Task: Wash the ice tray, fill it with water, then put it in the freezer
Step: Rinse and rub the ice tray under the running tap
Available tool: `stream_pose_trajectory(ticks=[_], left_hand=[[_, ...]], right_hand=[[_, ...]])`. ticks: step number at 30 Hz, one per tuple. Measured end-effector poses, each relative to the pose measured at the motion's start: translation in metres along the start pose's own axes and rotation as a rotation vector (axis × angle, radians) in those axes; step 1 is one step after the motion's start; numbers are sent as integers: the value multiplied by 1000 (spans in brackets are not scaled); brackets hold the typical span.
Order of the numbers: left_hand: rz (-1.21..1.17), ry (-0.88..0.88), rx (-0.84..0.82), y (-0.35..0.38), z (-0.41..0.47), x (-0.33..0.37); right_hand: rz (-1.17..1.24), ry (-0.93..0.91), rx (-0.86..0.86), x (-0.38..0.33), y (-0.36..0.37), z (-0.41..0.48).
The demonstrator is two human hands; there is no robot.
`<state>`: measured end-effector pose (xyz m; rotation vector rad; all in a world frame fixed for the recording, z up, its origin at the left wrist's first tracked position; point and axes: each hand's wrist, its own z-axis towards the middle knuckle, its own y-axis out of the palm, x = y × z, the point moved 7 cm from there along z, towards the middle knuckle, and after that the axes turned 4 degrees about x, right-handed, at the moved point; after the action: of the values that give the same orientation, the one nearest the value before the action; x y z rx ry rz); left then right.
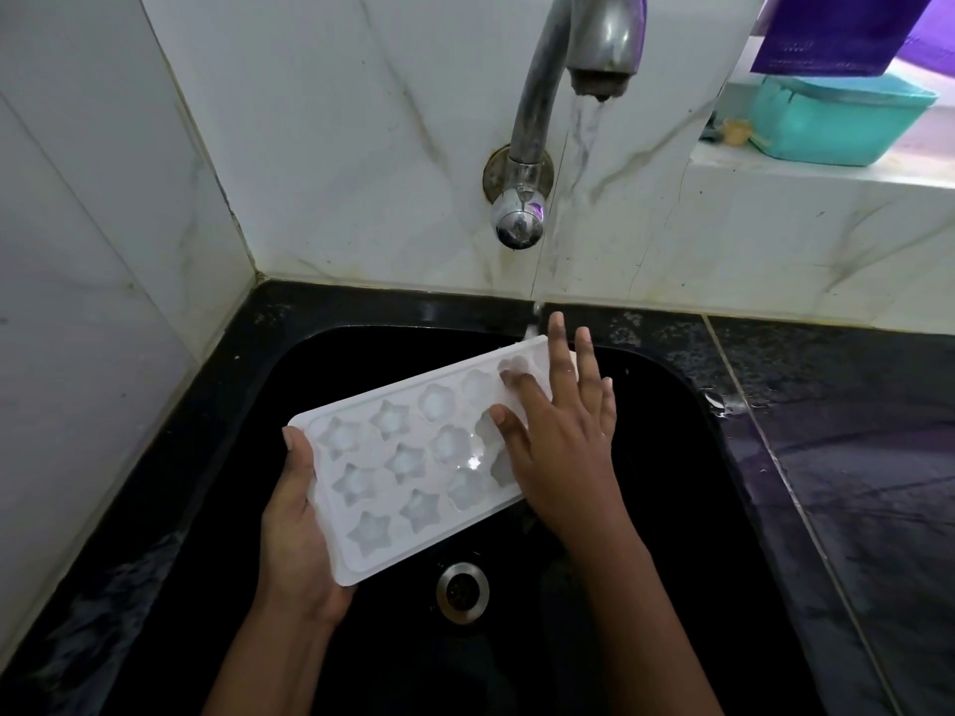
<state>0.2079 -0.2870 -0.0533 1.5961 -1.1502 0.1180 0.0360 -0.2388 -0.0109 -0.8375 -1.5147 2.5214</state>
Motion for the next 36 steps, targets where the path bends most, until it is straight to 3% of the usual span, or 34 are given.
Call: stream_pose_trajectory(ticks=[12, 18, 25, 29, 33, 36], left_hand=[[33, 38, 49, -3, 1, 0], [39, 13, 25, 9, -5, -5], [-8, 49, 16, 8, -4, 2], [-141, -38, -124, 17, -1, -5], [-61, 9, -24, 5, 1, -2], [-170, -24, -147, 16, -1, -2]], right_hand=[[-27, -11, -47, 0, -3, -1], [-36, 84, -20, 11, -10, -2], [-60, -9, -30, -1, -3, -2], [-99, 23, 13, 6, -4, -3], [-130, 7, -10, 2, -1, -3], [-131, 11, 8, 0, -1, -4]])
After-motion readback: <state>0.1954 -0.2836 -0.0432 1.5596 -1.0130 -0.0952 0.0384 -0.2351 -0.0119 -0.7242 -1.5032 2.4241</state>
